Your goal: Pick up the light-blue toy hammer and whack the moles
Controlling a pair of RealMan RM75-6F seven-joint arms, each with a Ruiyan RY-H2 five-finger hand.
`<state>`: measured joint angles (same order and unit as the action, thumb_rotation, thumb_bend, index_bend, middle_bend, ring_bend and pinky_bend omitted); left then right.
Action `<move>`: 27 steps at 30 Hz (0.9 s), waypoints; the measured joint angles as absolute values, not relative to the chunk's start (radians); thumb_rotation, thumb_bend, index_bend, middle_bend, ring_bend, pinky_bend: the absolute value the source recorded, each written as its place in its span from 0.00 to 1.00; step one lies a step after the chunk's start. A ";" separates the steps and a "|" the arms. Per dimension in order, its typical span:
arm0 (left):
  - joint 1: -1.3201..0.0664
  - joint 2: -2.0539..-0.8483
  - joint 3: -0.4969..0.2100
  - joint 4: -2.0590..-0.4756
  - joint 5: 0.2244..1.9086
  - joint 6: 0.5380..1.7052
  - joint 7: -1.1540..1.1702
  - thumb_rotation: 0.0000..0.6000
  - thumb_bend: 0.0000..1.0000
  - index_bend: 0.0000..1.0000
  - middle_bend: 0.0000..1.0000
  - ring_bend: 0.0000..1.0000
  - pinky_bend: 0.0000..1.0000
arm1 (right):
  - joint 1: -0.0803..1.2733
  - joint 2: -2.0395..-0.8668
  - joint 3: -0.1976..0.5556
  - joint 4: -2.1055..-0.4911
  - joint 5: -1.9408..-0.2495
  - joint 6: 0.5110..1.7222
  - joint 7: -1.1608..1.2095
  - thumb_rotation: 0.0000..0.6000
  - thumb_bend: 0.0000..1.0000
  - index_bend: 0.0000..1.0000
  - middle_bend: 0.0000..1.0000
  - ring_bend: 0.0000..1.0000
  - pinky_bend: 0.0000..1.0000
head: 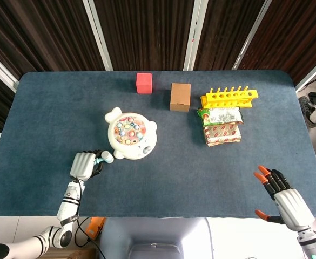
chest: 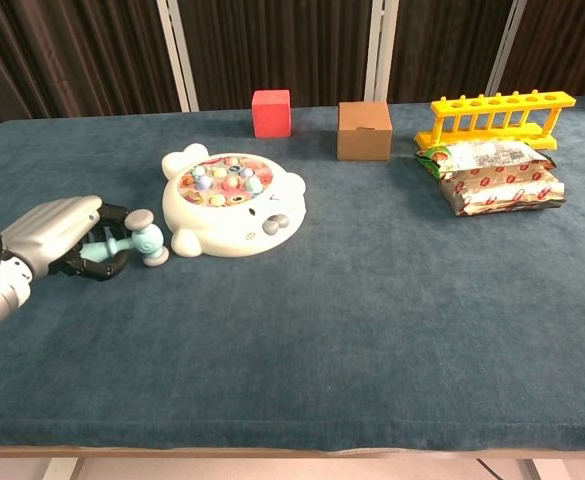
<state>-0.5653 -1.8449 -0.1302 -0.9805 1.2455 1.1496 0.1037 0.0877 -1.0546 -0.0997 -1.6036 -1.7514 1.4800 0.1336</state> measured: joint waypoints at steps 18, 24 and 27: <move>-0.549 -1.803 -0.131 -1.018 1.258 1.090 0.103 1.00 0.55 0.35 0.50 0.47 0.52 | 0.088 -1.056 -0.102 -1.606 -1.753 1.477 0.125 1.00 0.22 0.00 0.00 0.00 0.00; -0.544 -1.788 -0.122 -1.024 1.275 1.078 0.083 1.00 0.55 0.28 0.47 0.44 0.50 | 0.088 -1.056 -0.102 -1.607 -1.753 1.478 0.124 1.00 0.22 0.00 0.00 0.00 0.00; -0.541 -1.786 -0.116 -1.019 1.288 1.081 0.075 1.00 0.53 0.26 0.45 0.41 0.48 | 0.088 -1.056 -0.102 -1.607 -1.753 1.478 0.123 1.00 0.22 0.00 0.00 0.00 0.00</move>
